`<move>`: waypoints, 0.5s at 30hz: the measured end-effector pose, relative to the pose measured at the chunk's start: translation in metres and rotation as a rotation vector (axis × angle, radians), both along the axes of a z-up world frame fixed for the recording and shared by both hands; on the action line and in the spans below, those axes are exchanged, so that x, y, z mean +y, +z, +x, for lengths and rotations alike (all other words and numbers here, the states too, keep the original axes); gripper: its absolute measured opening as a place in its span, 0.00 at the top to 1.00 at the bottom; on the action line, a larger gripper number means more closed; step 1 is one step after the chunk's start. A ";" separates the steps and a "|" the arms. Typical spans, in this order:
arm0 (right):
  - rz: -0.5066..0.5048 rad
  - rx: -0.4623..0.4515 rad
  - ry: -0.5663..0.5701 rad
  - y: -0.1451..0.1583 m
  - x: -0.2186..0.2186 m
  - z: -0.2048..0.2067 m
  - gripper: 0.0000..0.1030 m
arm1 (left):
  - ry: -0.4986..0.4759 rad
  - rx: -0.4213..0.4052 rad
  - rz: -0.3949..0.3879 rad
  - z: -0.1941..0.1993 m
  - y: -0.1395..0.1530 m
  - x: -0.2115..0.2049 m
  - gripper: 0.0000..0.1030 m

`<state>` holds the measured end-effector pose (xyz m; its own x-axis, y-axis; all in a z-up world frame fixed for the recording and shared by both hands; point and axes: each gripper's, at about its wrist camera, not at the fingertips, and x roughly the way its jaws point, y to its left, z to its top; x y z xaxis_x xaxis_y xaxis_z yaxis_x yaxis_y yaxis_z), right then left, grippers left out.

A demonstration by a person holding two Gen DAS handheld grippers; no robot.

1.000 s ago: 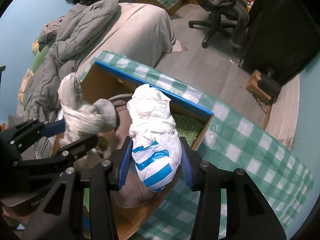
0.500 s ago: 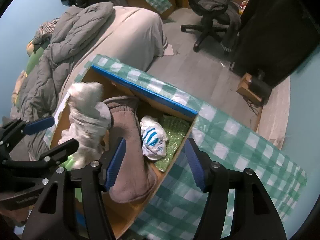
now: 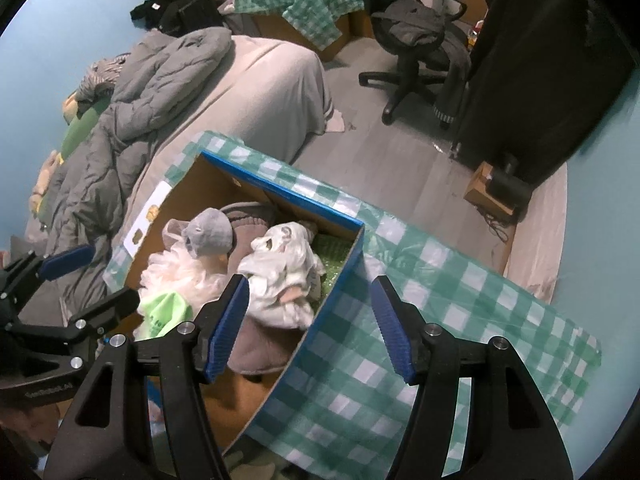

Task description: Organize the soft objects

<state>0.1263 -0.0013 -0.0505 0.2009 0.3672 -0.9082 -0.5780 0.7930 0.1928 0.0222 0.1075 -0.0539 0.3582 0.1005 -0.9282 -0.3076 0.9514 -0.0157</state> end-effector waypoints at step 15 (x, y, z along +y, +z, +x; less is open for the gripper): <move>0.018 -0.087 -0.021 0.043 -0.050 -0.028 0.38 | 0.046 -0.066 0.008 -0.032 0.035 -0.034 0.13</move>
<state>0.0985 -0.0516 -0.0074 0.2868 0.3785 -0.8800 -0.5765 0.8019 0.1570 -0.0097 0.0737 -0.0187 0.4130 0.1255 -0.9020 -0.3499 0.9363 -0.0299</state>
